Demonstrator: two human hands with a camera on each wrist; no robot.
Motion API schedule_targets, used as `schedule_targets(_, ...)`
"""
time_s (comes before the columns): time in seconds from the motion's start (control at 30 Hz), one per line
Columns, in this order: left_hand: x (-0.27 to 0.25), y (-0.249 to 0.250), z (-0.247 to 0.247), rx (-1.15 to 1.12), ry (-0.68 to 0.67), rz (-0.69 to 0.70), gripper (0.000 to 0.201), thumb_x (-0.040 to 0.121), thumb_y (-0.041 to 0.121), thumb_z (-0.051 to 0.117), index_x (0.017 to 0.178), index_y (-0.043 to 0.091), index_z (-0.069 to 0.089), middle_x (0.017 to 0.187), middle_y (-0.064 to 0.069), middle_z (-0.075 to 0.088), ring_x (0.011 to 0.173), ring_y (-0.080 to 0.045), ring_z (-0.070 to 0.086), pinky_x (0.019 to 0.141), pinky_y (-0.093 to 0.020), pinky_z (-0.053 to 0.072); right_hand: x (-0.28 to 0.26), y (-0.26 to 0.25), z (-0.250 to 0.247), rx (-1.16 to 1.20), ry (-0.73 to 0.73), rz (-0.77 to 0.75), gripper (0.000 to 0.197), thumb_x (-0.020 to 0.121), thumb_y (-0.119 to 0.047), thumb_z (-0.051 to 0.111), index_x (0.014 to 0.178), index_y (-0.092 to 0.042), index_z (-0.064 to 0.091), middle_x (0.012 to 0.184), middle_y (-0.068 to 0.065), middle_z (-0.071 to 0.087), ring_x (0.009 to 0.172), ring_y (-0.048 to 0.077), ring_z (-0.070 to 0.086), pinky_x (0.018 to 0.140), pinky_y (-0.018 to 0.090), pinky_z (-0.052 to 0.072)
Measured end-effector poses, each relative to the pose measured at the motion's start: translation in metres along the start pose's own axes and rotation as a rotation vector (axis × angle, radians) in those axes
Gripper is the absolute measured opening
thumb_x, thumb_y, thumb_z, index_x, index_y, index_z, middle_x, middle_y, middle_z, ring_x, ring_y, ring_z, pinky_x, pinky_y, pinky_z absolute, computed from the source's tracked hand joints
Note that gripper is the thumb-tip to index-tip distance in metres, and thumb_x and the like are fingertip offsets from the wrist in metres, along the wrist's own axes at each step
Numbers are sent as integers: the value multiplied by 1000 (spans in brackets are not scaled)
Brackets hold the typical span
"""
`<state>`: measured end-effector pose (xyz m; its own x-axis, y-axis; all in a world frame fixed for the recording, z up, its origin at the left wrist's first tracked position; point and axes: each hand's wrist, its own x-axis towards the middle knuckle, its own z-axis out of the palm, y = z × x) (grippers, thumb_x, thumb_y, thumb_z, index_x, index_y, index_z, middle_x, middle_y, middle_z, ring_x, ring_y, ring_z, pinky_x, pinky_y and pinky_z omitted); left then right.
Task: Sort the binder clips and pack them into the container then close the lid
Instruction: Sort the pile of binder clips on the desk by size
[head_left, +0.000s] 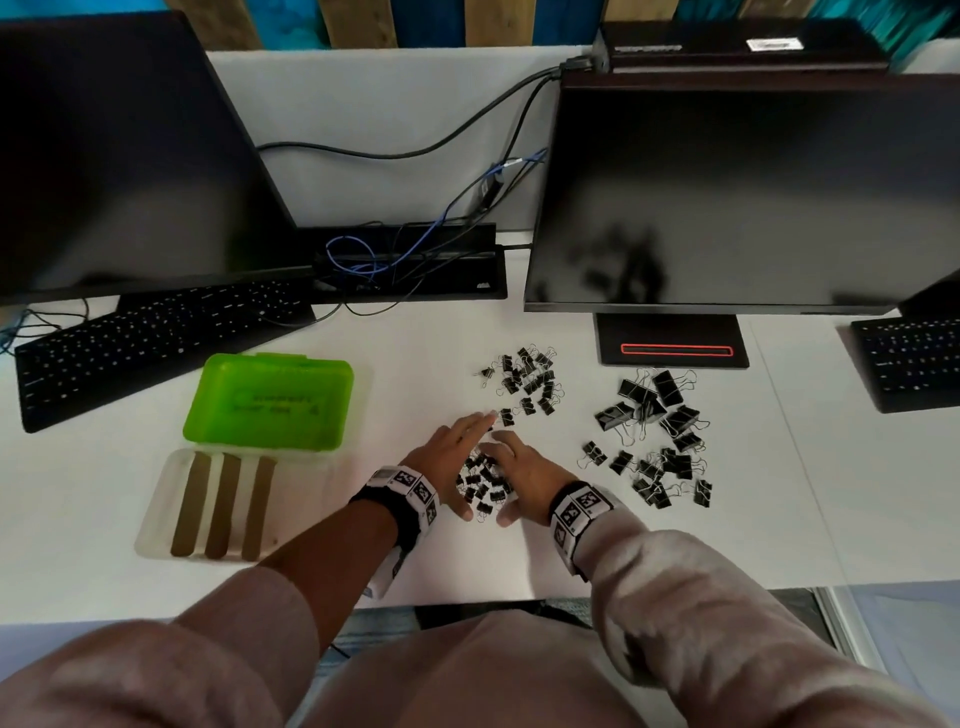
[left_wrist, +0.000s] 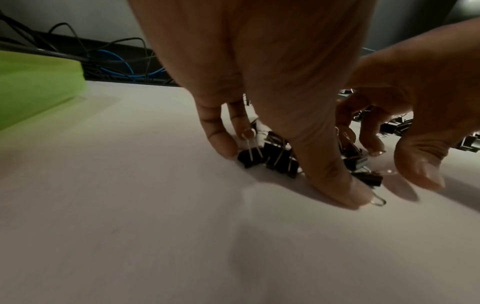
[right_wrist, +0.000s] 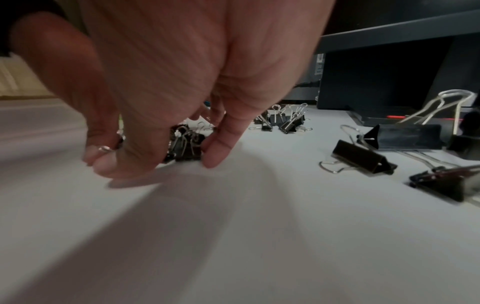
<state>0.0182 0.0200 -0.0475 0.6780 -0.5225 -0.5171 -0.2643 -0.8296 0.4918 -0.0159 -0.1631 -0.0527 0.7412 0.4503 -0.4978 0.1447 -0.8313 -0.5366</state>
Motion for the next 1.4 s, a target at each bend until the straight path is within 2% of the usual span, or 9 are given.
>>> schedule_targets(0.17,4,4,1,8,1,9,112,50,23,90,142,27,27,147,5,20,129,-21,34,95,-45,48,-7,-9,14,-202,76,-23,64,83,-27,66,138,-19,34,146,11,23,123,32,38,88,49,51)
schedule_targets(0.37,1,-5,9,-107,47,62,83,48,24,91,120,19,50,123,1,36,107,-21,47,93,-42,47,-2,0,10,-158,89,-64,42,87,-23,59,127,-19,49,129,14,40,111,34,47,88,47,49)
schedule_targets(0.47,-2,-8,15,-142,72,73,78,52,30,89,119,22,50,119,3,37,107,-19,45,95,-41,45,-2,8,1,-104,107,-70,36,87,-20,59,122,-15,52,118,13,47,101,35,55,86,43,49)
schedule_targets(0.57,-5,-7,18,-143,82,50,100,46,41,89,131,19,41,127,0,36,116,-19,40,99,-40,43,-3,13,-6,-23,148,-60,32,86,-17,59,117,-10,53,117,12,51,99,34,57,85,37,47)
schedule_targets(0.87,1,9,26,259,172,-48,120,39,75,70,141,43,15,150,4,15,134,-19,20,98,-43,31,-16,30,-6,292,257,-31,29,83,-19,67,110,-13,60,112,1,61,98,16,57,87,21,41)
schedule_targets(1.0,4,19,32,298,191,-46,94,56,79,52,137,44,21,150,7,19,137,-19,21,98,-48,30,-17,38,-10,409,299,11,26,80,-19,71,104,-17,63,99,-9,58,86,7,54,78,9,38)
schedule_targets(1.1,0,21,46,318,321,-10,51,81,60,39,125,36,41,139,7,39,126,-19,36,89,-46,41,-17,43,-11,401,287,34,25,80,-17,71,103,-16,63,95,-9,58,85,6,54,71,-3,33)
schedule_targets(1.23,-4,17,64,309,443,-28,26,86,44,36,105,32,49,120,7,49,104,-16,40,74,-38,49,-19,47,-8,443,266,32,24,80,-11,69,103,-16,62,94,-4,62,79,10,60,68,2,41)
schedule_targets(1.4,-2,19,64,351,313,-39,28,88,42,32,105,26,46,109,3,41,83,-20,59,50,-30,48,-20,45,-11,411,250,19,26,79,-10,68,104,-14,62,99,4,67,84,18,64,79,24,51)
